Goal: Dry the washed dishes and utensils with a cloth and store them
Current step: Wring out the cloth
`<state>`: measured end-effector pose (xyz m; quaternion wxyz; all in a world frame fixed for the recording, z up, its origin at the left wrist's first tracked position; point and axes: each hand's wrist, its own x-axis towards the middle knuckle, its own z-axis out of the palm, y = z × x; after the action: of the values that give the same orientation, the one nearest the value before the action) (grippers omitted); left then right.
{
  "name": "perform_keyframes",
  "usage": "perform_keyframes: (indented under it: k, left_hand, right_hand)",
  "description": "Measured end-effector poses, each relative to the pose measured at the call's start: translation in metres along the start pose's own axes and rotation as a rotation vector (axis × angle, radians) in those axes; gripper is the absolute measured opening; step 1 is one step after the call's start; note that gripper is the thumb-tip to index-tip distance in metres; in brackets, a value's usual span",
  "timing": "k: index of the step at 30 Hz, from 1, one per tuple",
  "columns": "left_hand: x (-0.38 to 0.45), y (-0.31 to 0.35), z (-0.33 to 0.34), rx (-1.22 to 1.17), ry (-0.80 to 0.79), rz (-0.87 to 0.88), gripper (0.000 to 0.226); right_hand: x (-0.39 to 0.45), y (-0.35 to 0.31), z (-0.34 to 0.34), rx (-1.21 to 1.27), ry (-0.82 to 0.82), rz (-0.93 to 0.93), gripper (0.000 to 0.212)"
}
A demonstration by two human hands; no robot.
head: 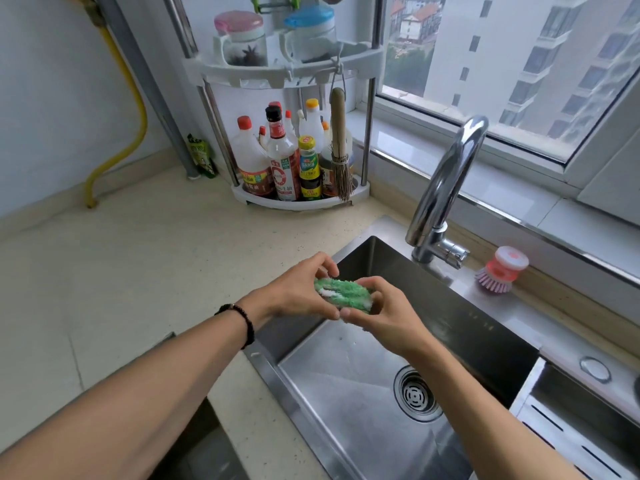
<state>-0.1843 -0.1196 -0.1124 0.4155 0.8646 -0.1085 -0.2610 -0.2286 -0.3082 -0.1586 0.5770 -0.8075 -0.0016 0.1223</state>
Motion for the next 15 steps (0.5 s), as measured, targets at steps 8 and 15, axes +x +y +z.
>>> perform_keyframes:
  k: [8,15]
  left_hand:
    - [-0.021,-0.025,-0.046,0.032,0.203,-0.01,0.013]
    - [-0.075,-0.052,-0.124,-0.231,0.176,-0.006,0.016]
  right_hand:
    - [0.015,-0.043,0.03,-0.196,-0.01,-0.1,0.058]
    - [0.027,-0.121,0.095,-0.126,-0.169,-0.019,0.045]
